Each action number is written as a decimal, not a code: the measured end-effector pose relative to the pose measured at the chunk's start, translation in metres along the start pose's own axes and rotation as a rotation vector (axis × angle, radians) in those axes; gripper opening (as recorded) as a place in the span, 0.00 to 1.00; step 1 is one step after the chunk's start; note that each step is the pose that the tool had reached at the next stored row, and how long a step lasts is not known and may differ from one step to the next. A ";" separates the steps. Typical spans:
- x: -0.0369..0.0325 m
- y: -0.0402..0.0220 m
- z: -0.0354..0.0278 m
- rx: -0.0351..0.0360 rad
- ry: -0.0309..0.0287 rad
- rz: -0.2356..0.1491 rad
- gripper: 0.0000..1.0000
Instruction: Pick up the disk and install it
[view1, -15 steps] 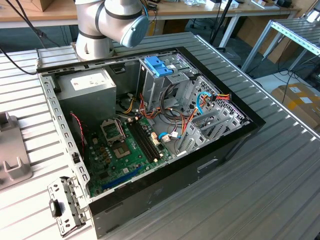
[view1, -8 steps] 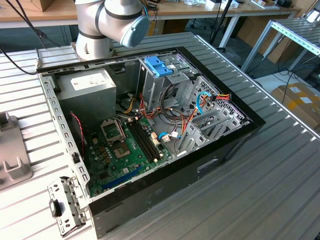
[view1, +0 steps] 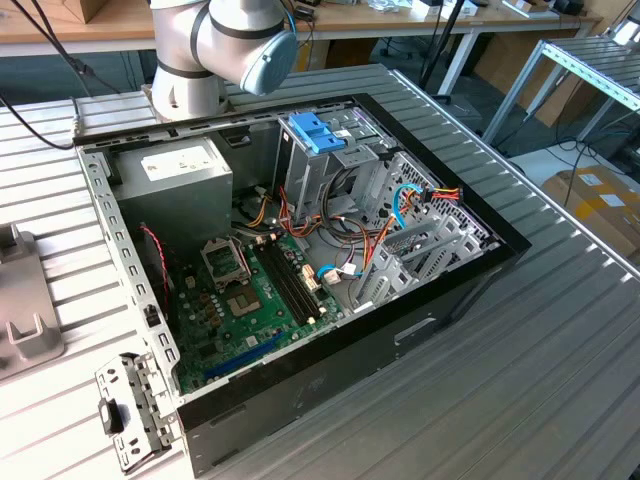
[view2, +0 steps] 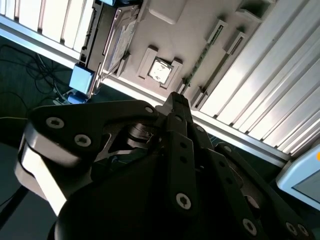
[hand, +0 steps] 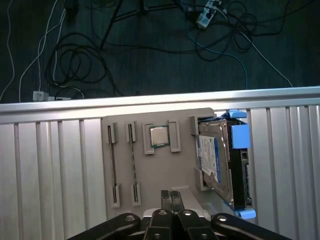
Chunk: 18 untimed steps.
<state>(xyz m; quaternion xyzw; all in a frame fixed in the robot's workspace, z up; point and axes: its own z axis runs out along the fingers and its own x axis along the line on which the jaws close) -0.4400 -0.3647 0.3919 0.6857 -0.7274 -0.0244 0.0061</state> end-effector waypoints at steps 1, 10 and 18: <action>0.0000 0.0000 0.0000 -0.0002 0.0002 -0.005 0.11; 0.0000 0.0000 0.0000 -0.0014 0.0024 -0.055 0.11; 0.0000 0.0000 0.0000 -0.0023 0.0040 -0.091 0.11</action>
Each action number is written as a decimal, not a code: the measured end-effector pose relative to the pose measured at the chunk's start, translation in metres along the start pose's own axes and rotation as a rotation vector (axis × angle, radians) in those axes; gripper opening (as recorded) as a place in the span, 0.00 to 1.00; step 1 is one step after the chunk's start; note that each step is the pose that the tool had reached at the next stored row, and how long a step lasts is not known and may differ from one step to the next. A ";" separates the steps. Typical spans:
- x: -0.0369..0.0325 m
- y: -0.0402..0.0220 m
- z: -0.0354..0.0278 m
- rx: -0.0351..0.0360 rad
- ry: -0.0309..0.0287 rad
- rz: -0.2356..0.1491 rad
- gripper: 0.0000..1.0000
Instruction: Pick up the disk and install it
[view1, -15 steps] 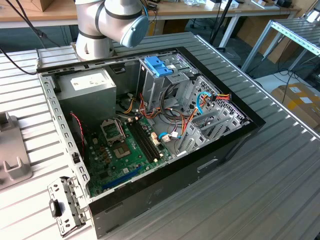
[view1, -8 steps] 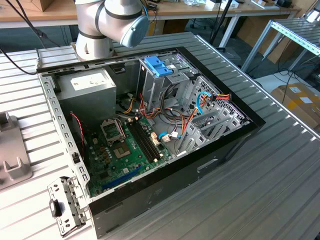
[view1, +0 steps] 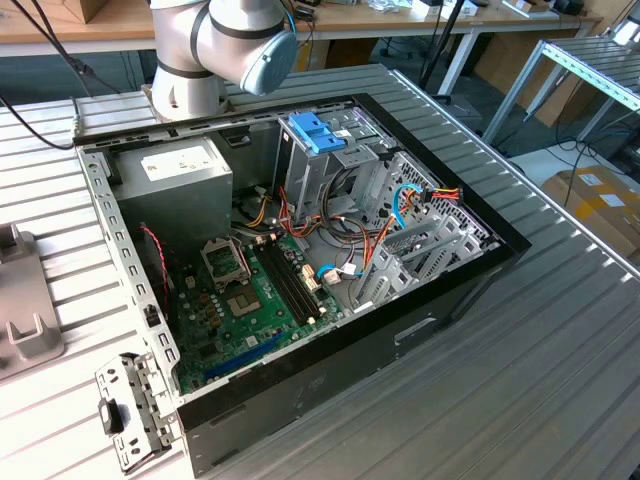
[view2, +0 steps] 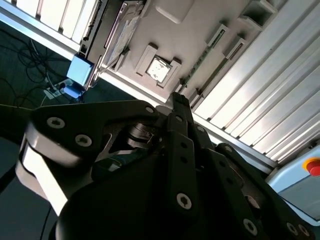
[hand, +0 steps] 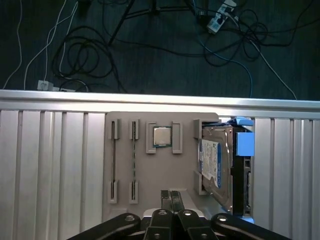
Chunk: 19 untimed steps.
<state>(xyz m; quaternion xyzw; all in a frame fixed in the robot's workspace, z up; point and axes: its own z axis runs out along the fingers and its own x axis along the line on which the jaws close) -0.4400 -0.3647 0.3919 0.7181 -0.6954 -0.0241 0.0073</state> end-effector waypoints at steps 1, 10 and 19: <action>0.0000 0.0000 0.0000 -0.0001 0.0002 -0.004 0.11; 0.0000 0.0000 0.0000 -0.0011 0.0021 -0.048 0.11; 0.0000 0.0000 0.0000 -0.0023 0.0042 -0.096 0.11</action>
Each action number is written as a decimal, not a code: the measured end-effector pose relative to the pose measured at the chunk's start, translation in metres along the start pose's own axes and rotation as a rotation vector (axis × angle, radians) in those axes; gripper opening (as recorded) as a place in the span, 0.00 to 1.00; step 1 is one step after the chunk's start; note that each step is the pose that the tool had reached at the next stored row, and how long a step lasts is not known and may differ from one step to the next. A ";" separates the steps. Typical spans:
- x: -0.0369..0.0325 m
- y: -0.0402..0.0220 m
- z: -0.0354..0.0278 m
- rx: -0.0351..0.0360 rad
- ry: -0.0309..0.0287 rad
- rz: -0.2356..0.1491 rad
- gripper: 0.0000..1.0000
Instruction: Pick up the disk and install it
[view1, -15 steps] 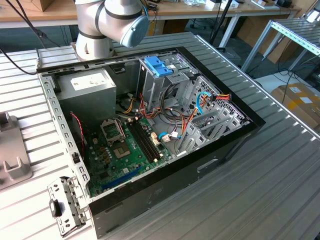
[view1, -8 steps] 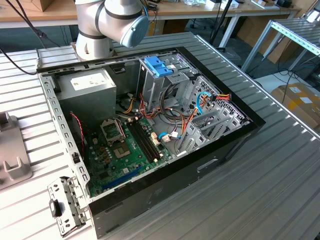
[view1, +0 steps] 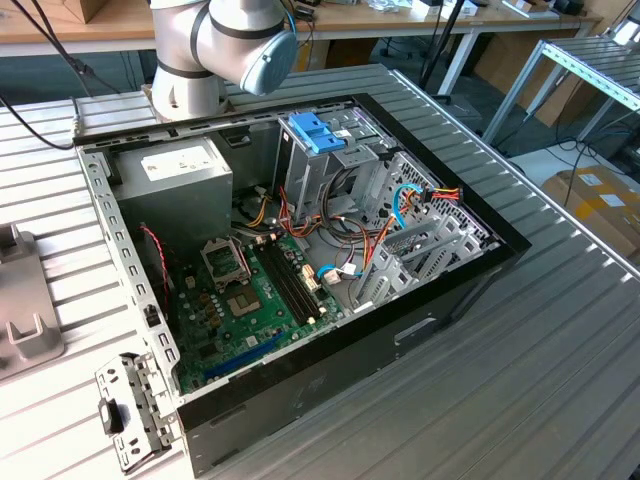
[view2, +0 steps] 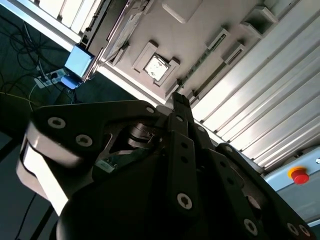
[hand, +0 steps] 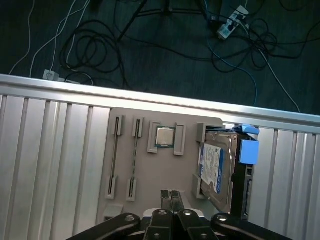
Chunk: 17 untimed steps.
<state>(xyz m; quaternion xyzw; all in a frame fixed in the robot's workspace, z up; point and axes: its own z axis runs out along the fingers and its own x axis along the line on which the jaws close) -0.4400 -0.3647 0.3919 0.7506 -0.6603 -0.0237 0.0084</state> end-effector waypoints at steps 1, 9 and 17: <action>0.0000 0.0000 0.0000 -0.0001 0.0002 -0.004 0.11; 0.0000 -0.0001 0.0020 0.0016 -0.0030 0.064 0.11; 0.0000 -0.0002 0.0049 0.0059 -0.0106 0.238 0.11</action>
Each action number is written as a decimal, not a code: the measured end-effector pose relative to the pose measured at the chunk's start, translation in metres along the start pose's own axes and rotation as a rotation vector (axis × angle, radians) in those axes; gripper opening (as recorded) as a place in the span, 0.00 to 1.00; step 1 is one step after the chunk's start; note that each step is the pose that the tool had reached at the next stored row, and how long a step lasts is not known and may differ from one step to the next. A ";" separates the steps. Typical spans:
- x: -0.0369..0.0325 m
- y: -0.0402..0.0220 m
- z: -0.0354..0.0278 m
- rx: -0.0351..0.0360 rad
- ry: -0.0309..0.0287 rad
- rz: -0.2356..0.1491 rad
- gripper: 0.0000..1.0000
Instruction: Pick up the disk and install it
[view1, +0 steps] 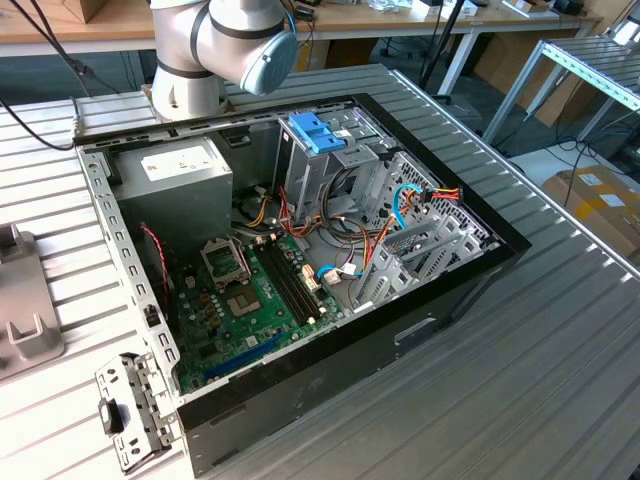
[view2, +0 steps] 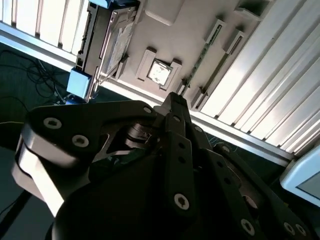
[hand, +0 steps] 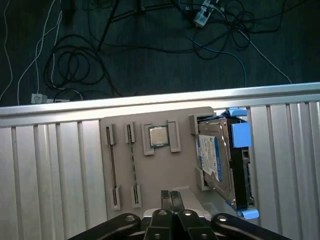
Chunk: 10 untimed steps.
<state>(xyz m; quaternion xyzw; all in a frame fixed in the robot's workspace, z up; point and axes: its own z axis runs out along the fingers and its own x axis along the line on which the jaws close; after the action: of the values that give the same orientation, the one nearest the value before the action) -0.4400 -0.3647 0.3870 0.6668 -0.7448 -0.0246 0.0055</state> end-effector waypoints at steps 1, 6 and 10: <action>0.0000 0.0000 0.0002 0.0003 -0.0006 0.014 0.11; 0.0000 -0.0001 0.0012 0.0022 -0.0039 0.088 0.11; 0.0000 -0.0001 0.0013 0.0026 -0.0045 0.102 0.11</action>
<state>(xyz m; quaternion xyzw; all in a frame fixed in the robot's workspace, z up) -0.4400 -0.3646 0.3857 0.6279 -0.7779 -0.0248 0.0042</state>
